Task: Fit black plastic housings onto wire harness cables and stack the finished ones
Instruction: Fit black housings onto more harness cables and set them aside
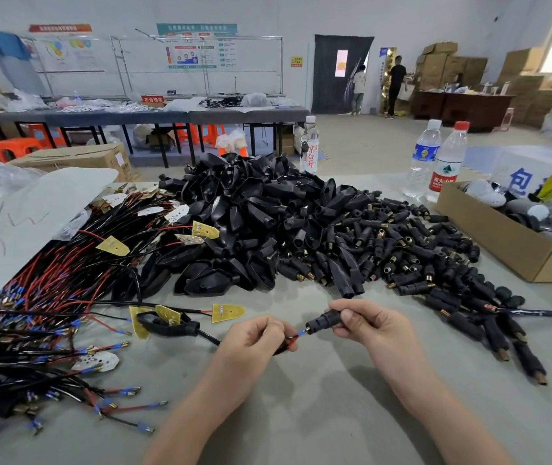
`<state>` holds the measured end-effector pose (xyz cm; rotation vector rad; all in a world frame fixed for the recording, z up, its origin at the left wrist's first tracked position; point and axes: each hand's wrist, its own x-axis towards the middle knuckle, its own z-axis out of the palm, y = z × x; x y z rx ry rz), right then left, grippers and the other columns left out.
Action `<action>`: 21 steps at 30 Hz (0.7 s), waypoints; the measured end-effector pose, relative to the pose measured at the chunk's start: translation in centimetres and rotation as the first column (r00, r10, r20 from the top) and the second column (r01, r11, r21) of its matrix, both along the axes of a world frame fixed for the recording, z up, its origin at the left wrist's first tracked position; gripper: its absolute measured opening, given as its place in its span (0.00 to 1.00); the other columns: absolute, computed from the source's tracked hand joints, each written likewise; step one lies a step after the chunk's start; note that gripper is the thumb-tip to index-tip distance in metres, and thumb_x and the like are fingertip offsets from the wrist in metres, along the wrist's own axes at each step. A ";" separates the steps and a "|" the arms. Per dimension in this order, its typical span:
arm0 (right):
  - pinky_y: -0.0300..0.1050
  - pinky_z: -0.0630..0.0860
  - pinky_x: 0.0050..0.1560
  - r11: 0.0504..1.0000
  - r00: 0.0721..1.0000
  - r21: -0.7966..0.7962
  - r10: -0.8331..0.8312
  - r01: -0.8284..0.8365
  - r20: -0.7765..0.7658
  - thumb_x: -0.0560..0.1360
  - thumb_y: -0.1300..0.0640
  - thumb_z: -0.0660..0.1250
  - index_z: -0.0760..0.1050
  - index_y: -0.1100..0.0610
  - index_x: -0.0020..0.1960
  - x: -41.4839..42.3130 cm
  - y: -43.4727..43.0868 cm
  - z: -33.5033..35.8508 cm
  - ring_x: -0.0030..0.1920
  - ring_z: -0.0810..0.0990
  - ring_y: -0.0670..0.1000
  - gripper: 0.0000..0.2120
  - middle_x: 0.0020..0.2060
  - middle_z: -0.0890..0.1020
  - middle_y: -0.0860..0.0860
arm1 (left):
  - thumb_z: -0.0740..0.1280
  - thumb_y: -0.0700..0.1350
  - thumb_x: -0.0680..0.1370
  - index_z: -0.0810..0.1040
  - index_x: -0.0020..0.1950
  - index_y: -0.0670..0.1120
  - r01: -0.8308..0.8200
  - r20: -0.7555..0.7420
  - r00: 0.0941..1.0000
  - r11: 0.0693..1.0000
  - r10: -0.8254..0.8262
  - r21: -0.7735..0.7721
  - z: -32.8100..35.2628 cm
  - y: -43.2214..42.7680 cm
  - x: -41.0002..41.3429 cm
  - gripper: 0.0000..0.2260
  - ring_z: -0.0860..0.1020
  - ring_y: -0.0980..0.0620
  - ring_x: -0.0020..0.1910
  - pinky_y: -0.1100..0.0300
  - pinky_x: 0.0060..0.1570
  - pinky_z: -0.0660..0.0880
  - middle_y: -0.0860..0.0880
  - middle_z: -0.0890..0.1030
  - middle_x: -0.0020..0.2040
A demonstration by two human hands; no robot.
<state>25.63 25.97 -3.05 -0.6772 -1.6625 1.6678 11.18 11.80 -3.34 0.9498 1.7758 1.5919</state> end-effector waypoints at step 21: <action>0.32 0.79 0.42 0.999 1.000 -0.047 -0.016 0.016 0.003 0.78 0.70 0.66 0.85 0.54 0.46 -0.3 -0.3 0.0 0.39 0.86 0.47 0.14 0.38 0.87 0.52 | 0.62 0.51 0.82 0.68 0.36 0.44 -0.144 -0.334 0.924 0.978 0.187 0.150 -0.8 0.0 1.1 0.18 0.63 0.57 0.29 0.65 0.29 0.61 0.54 0.67 0.29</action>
